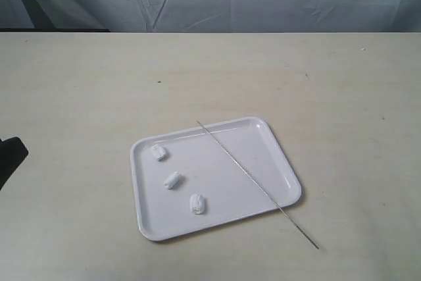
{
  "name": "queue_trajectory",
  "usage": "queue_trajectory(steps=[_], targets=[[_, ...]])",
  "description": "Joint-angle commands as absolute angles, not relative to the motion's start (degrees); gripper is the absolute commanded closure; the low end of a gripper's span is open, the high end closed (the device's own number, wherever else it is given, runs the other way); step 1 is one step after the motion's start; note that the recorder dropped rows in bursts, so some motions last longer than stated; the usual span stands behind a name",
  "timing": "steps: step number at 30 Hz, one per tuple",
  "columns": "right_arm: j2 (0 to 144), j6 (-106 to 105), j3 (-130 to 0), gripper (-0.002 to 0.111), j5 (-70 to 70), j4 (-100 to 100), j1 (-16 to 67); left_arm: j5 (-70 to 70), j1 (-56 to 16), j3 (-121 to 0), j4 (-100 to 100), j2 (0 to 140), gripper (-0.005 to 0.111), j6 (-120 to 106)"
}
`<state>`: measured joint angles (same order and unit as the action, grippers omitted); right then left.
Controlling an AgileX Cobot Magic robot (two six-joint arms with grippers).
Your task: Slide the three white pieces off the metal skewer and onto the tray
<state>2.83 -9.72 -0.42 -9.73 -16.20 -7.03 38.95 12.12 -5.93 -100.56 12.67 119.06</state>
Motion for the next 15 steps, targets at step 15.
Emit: queue_trajectory(steps=[15], targets=[[0.15,-0.59,0.0,0.058,-17.29,6.08,2.59,32.49,12.42,-5.74,-98.07,12.3,0.069,119.35]])
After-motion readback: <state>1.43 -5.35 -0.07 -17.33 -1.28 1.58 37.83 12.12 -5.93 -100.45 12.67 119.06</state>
